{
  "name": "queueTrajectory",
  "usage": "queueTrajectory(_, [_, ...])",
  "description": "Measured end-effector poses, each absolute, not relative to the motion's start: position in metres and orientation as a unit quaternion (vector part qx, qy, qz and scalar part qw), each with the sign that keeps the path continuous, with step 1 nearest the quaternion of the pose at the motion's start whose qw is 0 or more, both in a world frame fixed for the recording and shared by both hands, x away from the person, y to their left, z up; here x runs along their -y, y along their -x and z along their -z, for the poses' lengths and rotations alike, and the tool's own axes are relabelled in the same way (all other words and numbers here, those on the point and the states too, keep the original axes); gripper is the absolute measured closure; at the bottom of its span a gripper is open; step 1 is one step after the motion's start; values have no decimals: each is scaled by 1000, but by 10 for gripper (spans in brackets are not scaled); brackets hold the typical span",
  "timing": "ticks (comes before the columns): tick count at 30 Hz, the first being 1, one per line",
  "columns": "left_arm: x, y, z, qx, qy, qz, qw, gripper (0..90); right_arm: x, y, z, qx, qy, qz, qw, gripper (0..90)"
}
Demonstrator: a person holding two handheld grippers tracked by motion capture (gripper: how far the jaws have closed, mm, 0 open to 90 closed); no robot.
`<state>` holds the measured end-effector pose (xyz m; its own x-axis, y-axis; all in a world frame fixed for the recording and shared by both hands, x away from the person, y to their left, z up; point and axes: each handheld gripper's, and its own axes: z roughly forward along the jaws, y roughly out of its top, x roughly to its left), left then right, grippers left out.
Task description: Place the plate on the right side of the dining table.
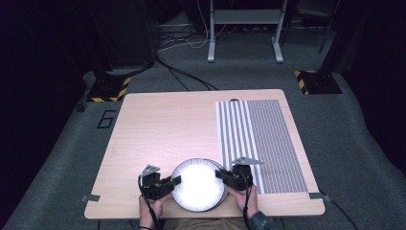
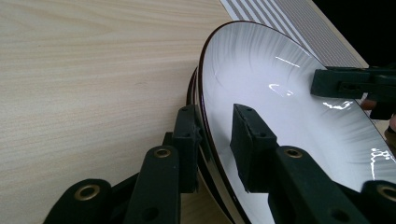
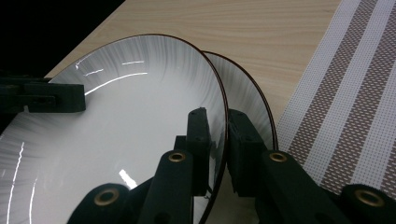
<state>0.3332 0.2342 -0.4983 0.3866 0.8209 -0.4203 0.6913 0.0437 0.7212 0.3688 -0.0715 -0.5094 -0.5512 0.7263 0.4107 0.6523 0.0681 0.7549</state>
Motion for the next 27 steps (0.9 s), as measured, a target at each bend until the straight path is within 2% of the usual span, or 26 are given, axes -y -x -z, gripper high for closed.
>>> queueTrajectory(27, [-226, -337, 476, -523, -687, -94, 496, 783, 85, -361, 482, -712, -460, -526, 76, 853])
